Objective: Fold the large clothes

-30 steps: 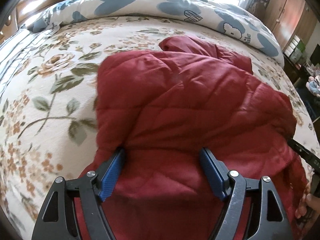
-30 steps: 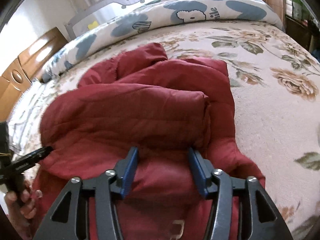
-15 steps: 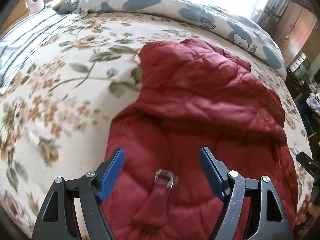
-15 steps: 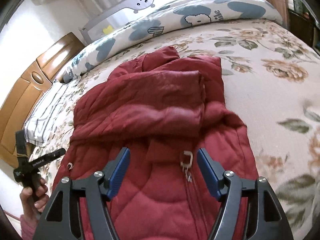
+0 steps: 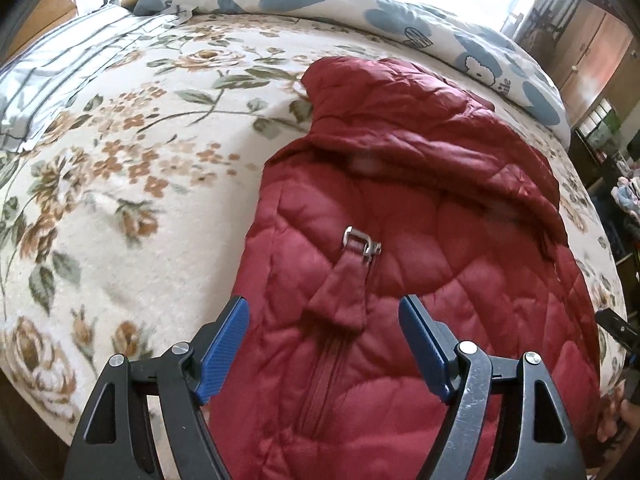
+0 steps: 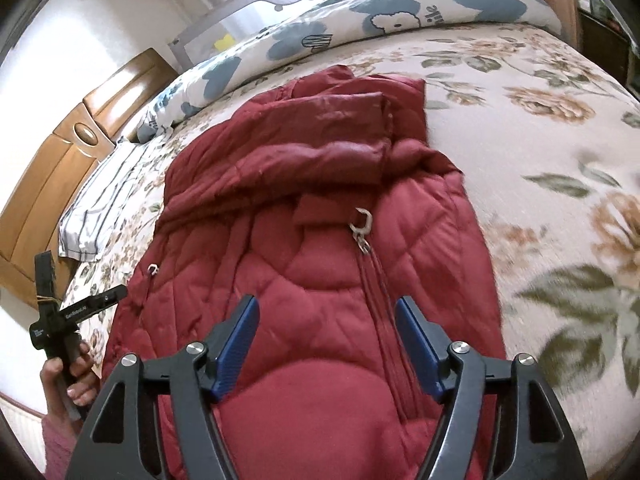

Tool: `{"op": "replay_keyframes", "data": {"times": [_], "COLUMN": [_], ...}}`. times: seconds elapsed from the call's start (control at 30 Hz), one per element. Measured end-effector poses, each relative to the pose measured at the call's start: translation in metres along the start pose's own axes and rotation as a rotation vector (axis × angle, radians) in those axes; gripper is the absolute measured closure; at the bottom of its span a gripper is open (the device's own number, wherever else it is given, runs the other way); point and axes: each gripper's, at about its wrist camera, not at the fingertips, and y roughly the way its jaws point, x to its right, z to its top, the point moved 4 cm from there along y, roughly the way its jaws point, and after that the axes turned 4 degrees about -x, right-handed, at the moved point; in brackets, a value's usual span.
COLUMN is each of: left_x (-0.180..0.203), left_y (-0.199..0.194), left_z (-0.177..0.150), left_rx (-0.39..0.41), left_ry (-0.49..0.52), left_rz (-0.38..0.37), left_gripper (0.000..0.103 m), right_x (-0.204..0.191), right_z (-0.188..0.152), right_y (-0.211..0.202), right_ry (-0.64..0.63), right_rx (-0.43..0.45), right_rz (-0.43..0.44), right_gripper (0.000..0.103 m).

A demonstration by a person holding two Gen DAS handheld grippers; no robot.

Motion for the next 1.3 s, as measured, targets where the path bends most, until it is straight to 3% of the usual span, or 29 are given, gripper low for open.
{"op": "replay_keyframes", "data": {"times": [0.27,0.53,1.0,1.3], "left_x": [-0.017,-0.038,-0.044,-0.041], "left_y": [-0.011,-0.009,0.002,0.003], "left_z": [-0.025,-0.042,-0.068,-0.077], "left_rx": [-0.005,-0.035,-0.100,-0.121], "left_ry": [-0.013,-0.068,-0.077,-0.023], "left_rz": [0.019,-0.044,-0.103,-0.116], "left_gripper": [0.025,0.025,0.022,0.021], "right_x": [0.027,0.058,0.087,0.089], "right_z": [-0.022,-0.037,-0.071,-0.087], "right_y": [-0.021,-0.036,-0.035,-0.024], "right_ry": [0.058,0.116,0.169,0.163], "right_rx": [0.014,0.029,-0.029,-0.088], "right_rz": [-0.006,-0.042,-0.016,0.013], "right_gripper": [0.029,0.028,0.028,0.028]}}
